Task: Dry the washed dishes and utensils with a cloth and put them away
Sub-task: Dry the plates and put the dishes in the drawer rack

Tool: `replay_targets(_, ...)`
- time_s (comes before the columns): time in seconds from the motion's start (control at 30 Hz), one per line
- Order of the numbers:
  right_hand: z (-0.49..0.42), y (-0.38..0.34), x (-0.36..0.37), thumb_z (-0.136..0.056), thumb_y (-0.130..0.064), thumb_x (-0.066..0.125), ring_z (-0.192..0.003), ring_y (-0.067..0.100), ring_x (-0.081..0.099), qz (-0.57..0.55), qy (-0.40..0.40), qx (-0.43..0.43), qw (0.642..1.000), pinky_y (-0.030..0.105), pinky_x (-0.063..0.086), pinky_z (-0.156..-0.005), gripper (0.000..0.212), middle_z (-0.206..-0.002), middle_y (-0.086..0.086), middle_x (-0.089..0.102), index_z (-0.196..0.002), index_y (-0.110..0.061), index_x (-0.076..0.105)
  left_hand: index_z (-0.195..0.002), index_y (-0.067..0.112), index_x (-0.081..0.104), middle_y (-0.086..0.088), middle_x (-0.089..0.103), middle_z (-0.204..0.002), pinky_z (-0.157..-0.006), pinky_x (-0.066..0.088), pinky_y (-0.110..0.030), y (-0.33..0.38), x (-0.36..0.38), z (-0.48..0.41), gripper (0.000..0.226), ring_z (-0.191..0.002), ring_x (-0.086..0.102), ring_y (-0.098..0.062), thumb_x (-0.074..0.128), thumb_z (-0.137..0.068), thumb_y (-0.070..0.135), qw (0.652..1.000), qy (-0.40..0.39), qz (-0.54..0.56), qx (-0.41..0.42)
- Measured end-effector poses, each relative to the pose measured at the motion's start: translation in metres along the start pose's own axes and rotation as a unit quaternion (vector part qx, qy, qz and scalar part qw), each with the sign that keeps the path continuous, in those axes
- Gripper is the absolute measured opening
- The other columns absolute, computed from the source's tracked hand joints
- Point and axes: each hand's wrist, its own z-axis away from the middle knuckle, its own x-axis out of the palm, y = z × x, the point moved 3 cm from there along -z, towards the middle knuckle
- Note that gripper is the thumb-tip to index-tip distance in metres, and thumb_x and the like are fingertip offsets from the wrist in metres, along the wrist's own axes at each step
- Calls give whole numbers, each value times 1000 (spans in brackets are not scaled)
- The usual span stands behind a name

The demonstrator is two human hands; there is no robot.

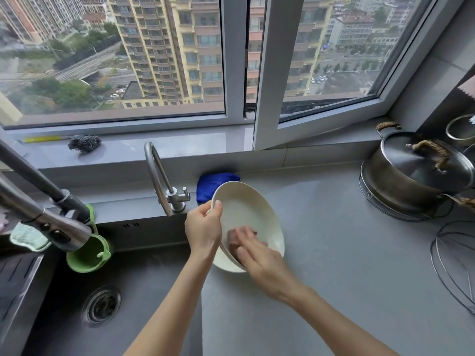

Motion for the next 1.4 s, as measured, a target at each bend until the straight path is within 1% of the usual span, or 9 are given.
replay_targets(0.1, 18, -5, -6, -99, -27, 36, -140, -7, 19, -79, 14, -93, 992, 10, 8, -111, 42, -149, -17, 28, -140, -31, 43, -64, 12, 57, -8, 46, -65, -64, 33, -32, 0, -2, -3, 22, -64, 41, -18, 60, -80, 27, 997, -14, 69, -40)
replay_targets(0.3, 20, 71, -54, -91, -17, 52, -117, 20, 59, 201, 63, -199, 957, 46, 52, -85, 25, -129, -6, 62, -105, -29, 68, -67, 8, 70, -6, 67, -64, -62, 44, -30, 15, -10, -8, 26, -60, 59, -22, 60, -90, 15, 990, -126, 51, -28)
replay_targets(0.43, 19, 30, -116, -94, 1, 48, -95, 12, 63, -33, 184, -112, 976, 10, 44, -87, 24, -102, 10, 71, -102, -8, 69, -69, 13, 74, -8, 71, -68, -67, 47, -34, 13, -9, -4, 26, -66, 63, -26, 59, -91, 16, 986, -157, 39, -38)
replay_targets(0.57, 19, 0, -136, -99, -25, 46, -90, 15, 66, -246, 133, -29, 960, 29, 52, -84, 29, -97, 7, 71, -122, -41, 54, -78, 6, 74, -15, 70, -75, -66, 47, -32, 17, -5, 7, 23, -67, 62, -25, 58, -92, 17, 985, -165, 33, -35)
replay_targets(0.77, 27, -10, -113, -93, -64, 22, -138, 32, 35, 147, 261, -6, 954, 55, 22, -112, 59, -147, 14, 41, -143, -36, 37, -78, -6, 69, -18, 65, -76, -67, 41, -34, 18, -10, 12, 29, -70, 57, -26, 60, -90, 18, 984, -144, 92, -52)
replay_targets(0.93, 25, 15, -41, -89, -75, 11, -144, 37, 20, 261, 90, -57, 959, 59, 5, -109, 66, -157, 7, 22, -145, -44, 25, -79, -11, 65, -19, 63, -75, -66, 43, -33, 20, -7, 25, 31, -68, 57, -25, 57, -91, 17, 976, -158, 148, -35)
replay_targets(1.1, -7, -15, -38, -86, -73, 1, -143, 34, 16, 261, 108, -52, 958, 61, 6, -110, 73, -157, 2, 22, -150, -39, 12, -73, -3, 58, -13, 54, -67, -57, 40, -30, 34, 2, 30, 25, -59, 50, -21, 55, -91, 14, 967, -174, 176, -56)
replay_targets(1.23, 22, -26, -31, -88, -60, 3, -148, 23, -8, 229, -57, -146, 961, 55, -7, -116, 61, -160, -8, 8, -145, -45, -7, -86, -4, 64, -25, 60, -90, -78, 45, -43, 38, -1, 19, 25, -79, 55, -32, 58, -88, 20, 959, -177, 180, -128)
replay_targets(1.4, 81, -4, -50, -72, -21, 55, -113, 16, 57, 333, -22, -265, 905, 29, 45, -91, 75, -134, -9, 56, -144, -27, 33, -105, -4, 66, -28, 65, -100, -71, 50, -34, 37, -13, 5, 32, -82, 62, -33, 52, -91, 22, 961, -188, 150, -134)
